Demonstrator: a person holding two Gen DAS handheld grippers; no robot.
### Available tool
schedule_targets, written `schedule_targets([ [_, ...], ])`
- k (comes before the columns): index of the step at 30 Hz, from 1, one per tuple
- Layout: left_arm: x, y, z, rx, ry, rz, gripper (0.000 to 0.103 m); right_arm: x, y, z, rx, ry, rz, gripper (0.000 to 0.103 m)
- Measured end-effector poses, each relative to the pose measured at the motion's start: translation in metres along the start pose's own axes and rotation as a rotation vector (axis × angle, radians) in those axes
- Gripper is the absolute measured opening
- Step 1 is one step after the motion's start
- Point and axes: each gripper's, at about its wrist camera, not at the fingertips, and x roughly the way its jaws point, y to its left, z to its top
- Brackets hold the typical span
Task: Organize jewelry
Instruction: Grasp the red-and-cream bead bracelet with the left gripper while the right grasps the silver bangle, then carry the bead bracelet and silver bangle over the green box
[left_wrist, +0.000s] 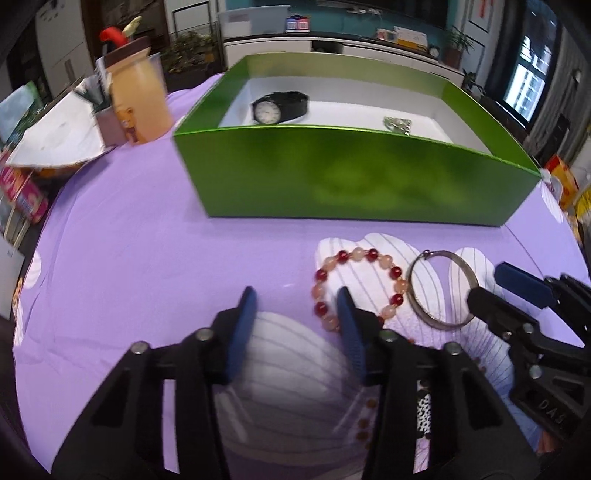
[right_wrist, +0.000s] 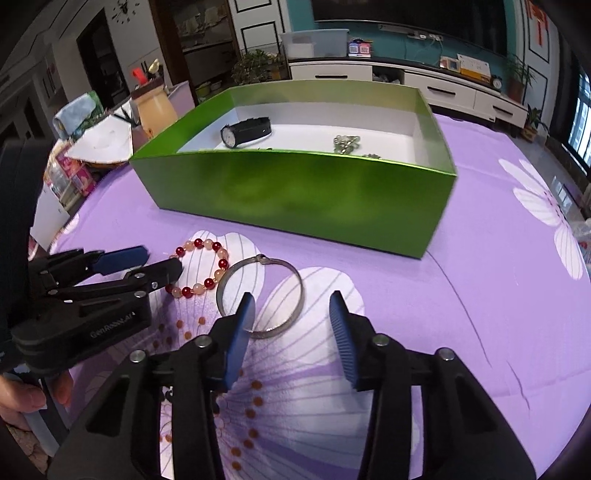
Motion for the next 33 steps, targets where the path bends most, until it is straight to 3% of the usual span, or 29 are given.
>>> schedule_targets([
  [4, 0.001, -0.013, 0.003, 0.067, -0.01, -0.029, 0.015, 0.01, 0.006, 0.001, -0.032, 0.017, -0.022, 0.034],
  [7, 0.002, -0.018, 0.004, 0.091, -0.014, -0.039, 0.008, 0.014, 0.012, 0.001, -0.067, 0.013, -0.059, 0.027],
  [14, 0.002, -0.01, 0.003, 0.047, -0.014, -0.088, 0.008, 0.013, 0.011, -0.001, -0.078, 0.0, -0.07, 0.003],
  [33, -0.044, 0.006, -0.016, -0.025, -0.083, -0.179, 0.008, -0.046, -0.007, -0.017, -0.015, -0.113, -0.056, 0.003],
])
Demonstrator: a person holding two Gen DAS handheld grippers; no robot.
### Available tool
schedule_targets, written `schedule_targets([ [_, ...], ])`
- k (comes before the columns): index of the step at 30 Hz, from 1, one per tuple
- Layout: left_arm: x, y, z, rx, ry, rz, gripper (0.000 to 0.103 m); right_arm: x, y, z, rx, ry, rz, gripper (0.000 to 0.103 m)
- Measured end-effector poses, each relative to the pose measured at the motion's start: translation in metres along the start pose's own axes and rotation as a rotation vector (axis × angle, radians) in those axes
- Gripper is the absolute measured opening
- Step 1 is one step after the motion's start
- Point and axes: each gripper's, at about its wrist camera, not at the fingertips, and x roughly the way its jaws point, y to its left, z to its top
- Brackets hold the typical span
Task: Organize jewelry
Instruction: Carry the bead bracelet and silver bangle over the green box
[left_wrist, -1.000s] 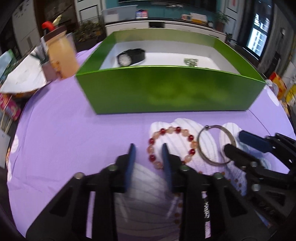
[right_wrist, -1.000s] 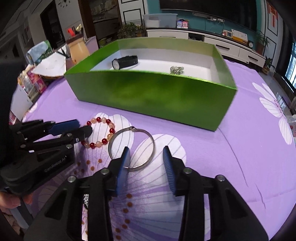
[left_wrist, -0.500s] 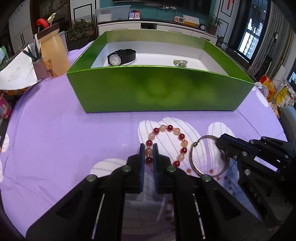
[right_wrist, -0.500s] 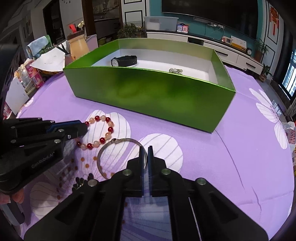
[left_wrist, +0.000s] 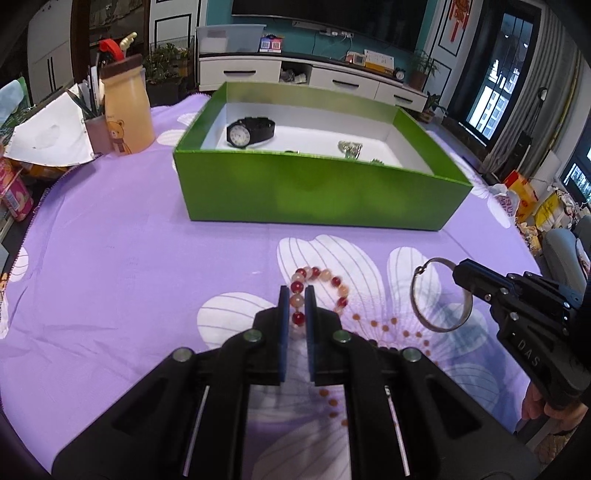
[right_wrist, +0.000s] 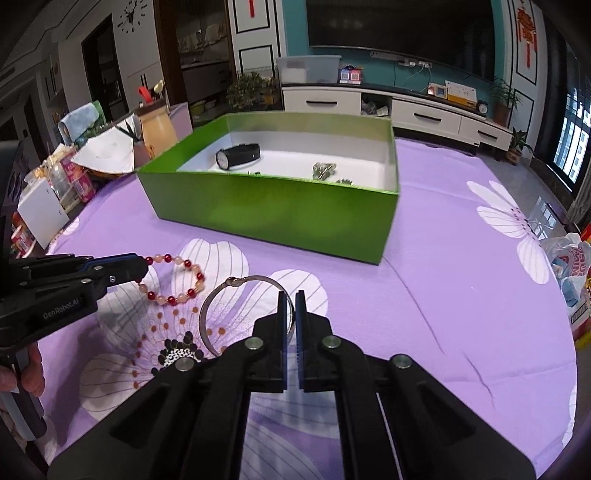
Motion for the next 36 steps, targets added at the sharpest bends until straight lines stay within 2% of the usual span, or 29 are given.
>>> schedule_targets([
  [18, -0.057, -0.008, 0.001, 0.017, -0.077, 0.009, 0.008, -0.052, 0.0, -0.002, 0.011, -0.084, 0.009, 0.003],
  [36, -0.102, -0.024, 0.024, 0.056, -0.164, 0.007, 0.008, -0.094, -0.003, 0.02, 0.001, -0.186, 0.009, 0.003],
])
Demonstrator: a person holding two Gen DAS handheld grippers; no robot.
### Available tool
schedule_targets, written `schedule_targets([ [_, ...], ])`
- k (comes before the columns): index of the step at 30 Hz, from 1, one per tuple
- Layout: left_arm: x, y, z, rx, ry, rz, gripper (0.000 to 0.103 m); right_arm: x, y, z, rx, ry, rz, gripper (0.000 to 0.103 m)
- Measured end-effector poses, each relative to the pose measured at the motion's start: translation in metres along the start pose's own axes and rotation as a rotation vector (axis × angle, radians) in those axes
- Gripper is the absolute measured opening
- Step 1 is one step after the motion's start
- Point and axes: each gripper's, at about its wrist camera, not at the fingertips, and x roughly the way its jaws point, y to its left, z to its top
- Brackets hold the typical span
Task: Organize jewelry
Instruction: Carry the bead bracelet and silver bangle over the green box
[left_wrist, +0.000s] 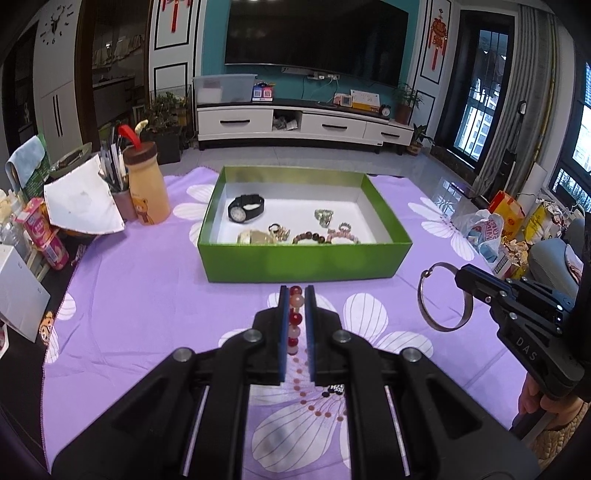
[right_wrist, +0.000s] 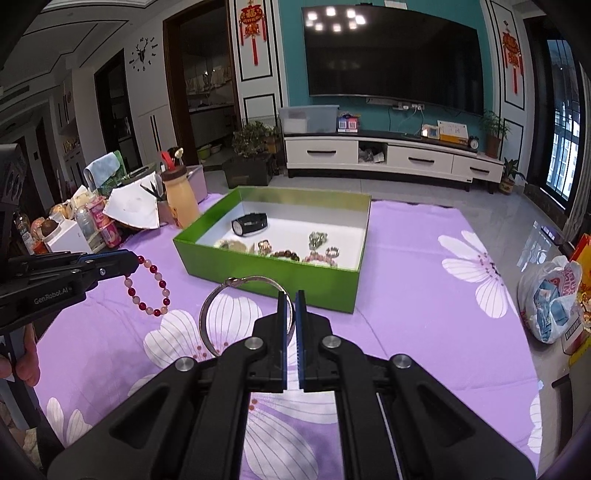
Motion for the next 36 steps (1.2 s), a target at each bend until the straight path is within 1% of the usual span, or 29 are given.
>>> schedule_targets([
  [9, -0.003, -0.003, 0.022, 0.012, -0.022, 0.01, 0.008, -0.008, 0.001, 0.023, -0.022, -0.044, 0.0, 0.003],
  [19, 0.003, -0.006, 0.047, 0.026, -0.046, 0.013, 0.008, -0.006, -0.003, 0.048, -0.016, -0.076, 0.004, 0.003],
  [28, 0.015, -0.005, 0.07, 0.039, -0.063, 0.019, 0.008, 0.004, -0.008, 0.063, -0.024, -0.085, -0.01, 0.003],
  [36, 0.029, -0.003, 0.09, 0.047, -0.074, 0.027, 0.008, 0.021, -0.013, 0.074, -0.028, -0.078, -0.022, 0.003],
])
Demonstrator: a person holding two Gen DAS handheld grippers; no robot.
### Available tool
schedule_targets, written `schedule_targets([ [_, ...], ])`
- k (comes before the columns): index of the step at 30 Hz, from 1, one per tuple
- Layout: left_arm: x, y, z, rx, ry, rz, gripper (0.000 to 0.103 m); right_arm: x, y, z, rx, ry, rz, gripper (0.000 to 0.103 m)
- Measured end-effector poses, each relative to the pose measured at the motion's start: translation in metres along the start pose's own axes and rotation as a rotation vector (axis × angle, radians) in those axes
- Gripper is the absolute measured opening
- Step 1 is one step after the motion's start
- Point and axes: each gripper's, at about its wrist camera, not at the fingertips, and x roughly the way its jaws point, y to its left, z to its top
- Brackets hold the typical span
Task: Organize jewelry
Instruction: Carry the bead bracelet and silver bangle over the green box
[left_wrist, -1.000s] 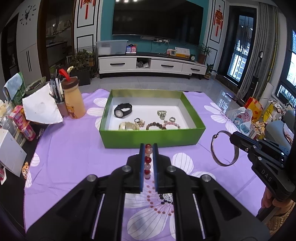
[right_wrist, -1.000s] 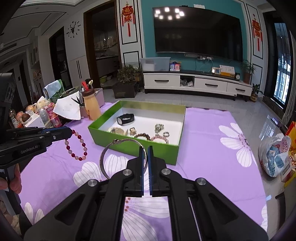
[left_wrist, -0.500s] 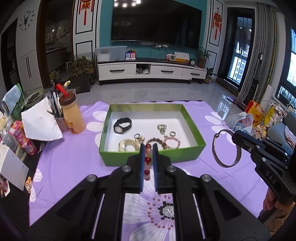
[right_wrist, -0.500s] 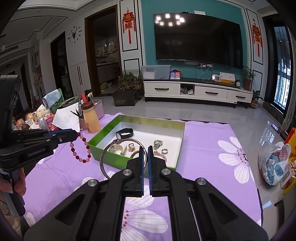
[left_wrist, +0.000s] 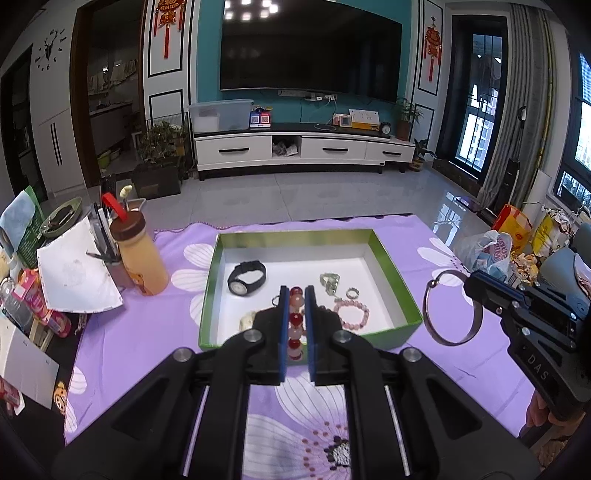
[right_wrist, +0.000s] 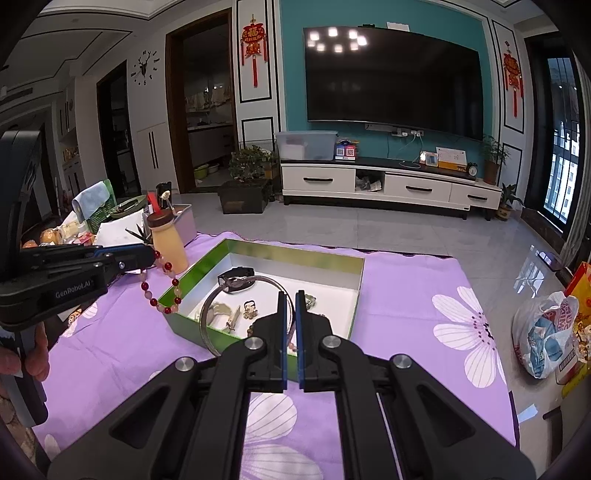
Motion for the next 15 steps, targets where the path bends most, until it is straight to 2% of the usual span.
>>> schedule_targets([
  [15, 0.059, 0.018, 0.026, -0.054, 0.047, -0.01, 0.008, 0.053, -0.009, 0.019, 0.017, 0.057, 0.012, 0.003],
])
